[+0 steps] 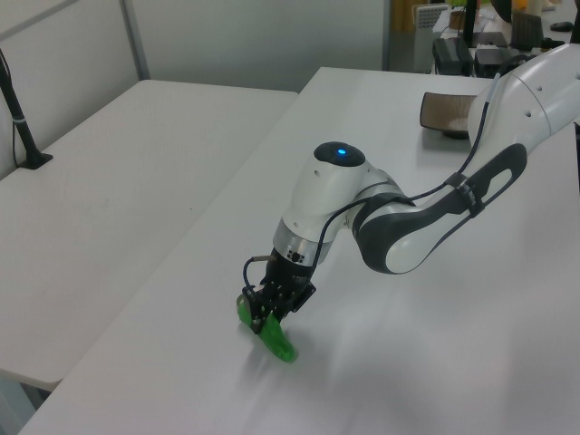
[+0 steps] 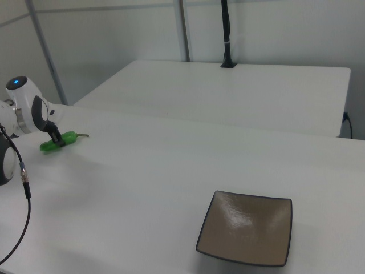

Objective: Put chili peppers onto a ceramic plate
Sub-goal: 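Lower the gripper and close it around the green chili pepper, then lift the chili pepper and carry it toward the brown plate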

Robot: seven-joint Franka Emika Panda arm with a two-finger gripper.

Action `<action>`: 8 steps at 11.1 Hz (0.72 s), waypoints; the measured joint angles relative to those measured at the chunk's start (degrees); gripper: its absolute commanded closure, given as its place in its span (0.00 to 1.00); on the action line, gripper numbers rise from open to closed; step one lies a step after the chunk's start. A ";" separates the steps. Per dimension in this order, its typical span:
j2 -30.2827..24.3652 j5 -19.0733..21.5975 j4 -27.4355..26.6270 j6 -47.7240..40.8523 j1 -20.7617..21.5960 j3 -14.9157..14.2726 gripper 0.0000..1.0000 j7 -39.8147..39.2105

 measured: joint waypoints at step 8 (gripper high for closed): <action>-3.47 1.50 -0.81 -3.02 -1.51 0.05 0.98 -12.53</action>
